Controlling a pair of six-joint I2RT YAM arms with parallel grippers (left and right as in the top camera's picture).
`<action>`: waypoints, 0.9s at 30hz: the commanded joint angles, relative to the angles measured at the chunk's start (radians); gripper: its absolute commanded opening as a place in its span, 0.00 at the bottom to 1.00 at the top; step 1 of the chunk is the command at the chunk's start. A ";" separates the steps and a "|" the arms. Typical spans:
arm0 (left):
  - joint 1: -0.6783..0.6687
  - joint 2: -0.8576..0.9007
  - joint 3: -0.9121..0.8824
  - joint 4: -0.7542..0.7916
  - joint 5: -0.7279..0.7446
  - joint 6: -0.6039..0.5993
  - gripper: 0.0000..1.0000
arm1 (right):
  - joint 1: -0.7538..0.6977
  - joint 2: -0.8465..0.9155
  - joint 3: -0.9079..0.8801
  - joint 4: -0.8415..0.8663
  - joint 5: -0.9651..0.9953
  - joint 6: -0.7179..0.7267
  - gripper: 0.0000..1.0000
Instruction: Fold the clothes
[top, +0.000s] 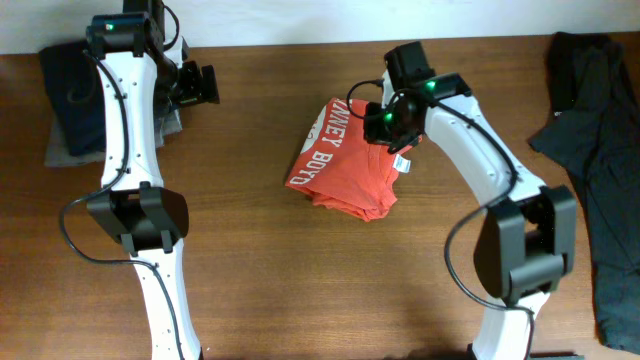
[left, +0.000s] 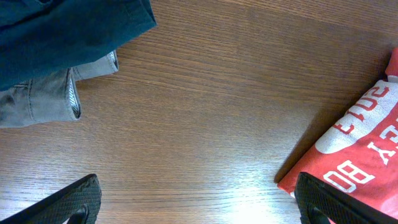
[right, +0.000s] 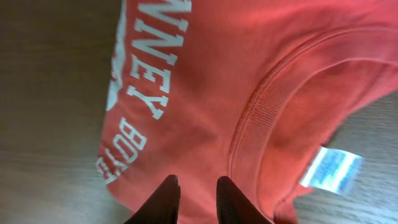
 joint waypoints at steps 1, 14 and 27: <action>-0.005 0.022 0.011 0.002 -0.004 -0.005 0.99 | 0.004 0.071 0.006 0.003 -0.026 -0.039 0.22; -0.005 0.022 0.011 0.009 -0.004 -0.005 0.99 | -0.006 0.165 0.010 -0.109 0.159 0.006 0.09; -0.016 0.022 0.011 0.014 -0.004 -0.004 0.99 | -0.011 0.122 0.308 -0.368 0.163 0.007 0.49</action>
